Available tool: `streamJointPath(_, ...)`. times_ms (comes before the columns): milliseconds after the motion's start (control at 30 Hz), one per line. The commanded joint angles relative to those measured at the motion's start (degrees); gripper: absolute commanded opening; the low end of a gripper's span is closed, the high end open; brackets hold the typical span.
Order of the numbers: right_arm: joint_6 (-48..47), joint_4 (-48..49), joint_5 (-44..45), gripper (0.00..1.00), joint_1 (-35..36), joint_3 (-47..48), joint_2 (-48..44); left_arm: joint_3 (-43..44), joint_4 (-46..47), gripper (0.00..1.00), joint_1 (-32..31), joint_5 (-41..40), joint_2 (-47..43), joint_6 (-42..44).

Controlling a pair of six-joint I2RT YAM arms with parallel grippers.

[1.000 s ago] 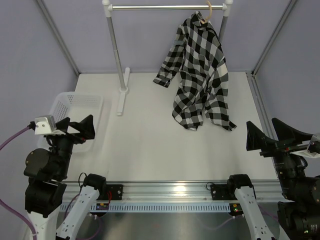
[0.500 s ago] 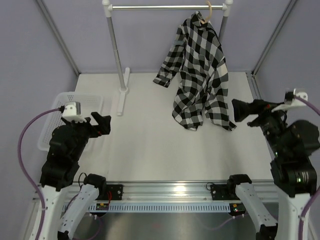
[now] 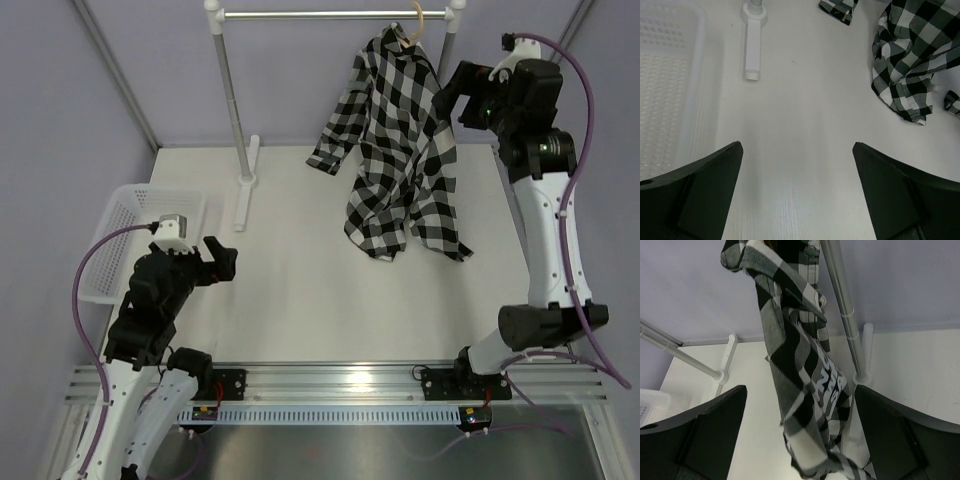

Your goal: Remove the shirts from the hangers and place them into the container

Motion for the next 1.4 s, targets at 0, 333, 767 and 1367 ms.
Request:
streamJointPath(0,-6.12,-2.78,-0.67,0.99,1.22,9.73,6.17,0.03,4.27,0.99,0.29,0.24,-1.12,0.59)
streamJointPath(333,-12.38,-5.51,-1.28,0.88,5.18,25.03,18.59,-0.49,4.27,0.99,0.20,-0.28,-1.03,0.68)
streamJointPath(767,-14.49,-3.92,0.47,0.36,6.14,25.91,22.20,-0.67,4.27,0.99,0.29,0.33,-0.94,0.59)
streamJointPath(1367,-14.41,13.12,-4.18,0.00,6.58,11.43,3.14,-0.93,4.18,0.99,0.29,0.60,-0.94,0.59)
